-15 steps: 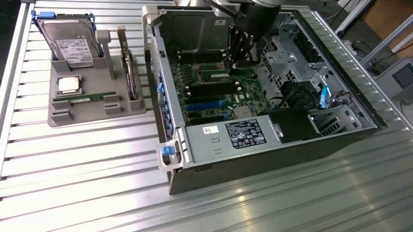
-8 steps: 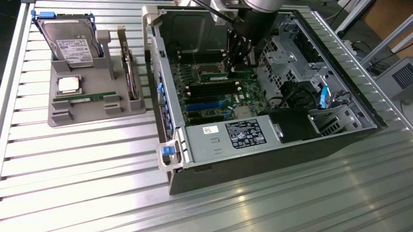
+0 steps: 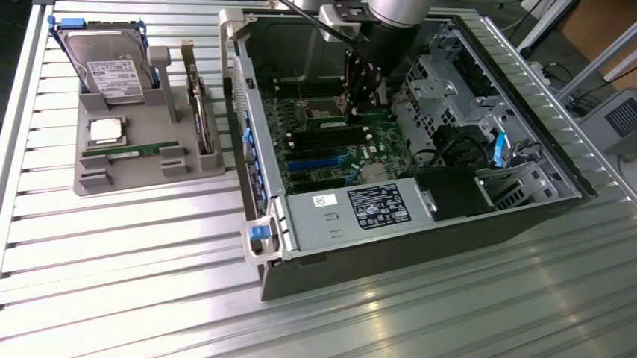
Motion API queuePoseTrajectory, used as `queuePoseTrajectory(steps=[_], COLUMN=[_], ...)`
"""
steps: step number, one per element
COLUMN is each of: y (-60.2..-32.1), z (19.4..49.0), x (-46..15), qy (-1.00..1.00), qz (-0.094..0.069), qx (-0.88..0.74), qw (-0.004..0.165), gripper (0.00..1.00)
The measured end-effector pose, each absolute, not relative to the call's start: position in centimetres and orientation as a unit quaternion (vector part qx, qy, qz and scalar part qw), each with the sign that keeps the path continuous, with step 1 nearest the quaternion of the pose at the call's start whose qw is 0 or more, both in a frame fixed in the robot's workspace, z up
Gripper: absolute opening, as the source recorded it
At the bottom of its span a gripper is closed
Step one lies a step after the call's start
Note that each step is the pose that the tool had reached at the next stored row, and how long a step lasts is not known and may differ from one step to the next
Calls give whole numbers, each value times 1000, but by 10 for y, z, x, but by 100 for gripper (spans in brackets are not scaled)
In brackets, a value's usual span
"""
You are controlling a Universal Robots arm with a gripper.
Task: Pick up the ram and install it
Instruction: 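Insert the ram into the slot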
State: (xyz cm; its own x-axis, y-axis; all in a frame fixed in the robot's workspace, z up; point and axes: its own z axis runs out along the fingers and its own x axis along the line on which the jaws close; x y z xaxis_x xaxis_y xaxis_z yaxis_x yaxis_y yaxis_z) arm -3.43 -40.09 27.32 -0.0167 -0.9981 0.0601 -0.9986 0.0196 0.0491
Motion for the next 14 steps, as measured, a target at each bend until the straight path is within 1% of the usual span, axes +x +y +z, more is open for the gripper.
queuePoseTrajectory(steps=[14], y=[-398], z=[256], x=[-40], qy=[-710], qz=[4], qx=[703], qw=[39], gripper=[14])
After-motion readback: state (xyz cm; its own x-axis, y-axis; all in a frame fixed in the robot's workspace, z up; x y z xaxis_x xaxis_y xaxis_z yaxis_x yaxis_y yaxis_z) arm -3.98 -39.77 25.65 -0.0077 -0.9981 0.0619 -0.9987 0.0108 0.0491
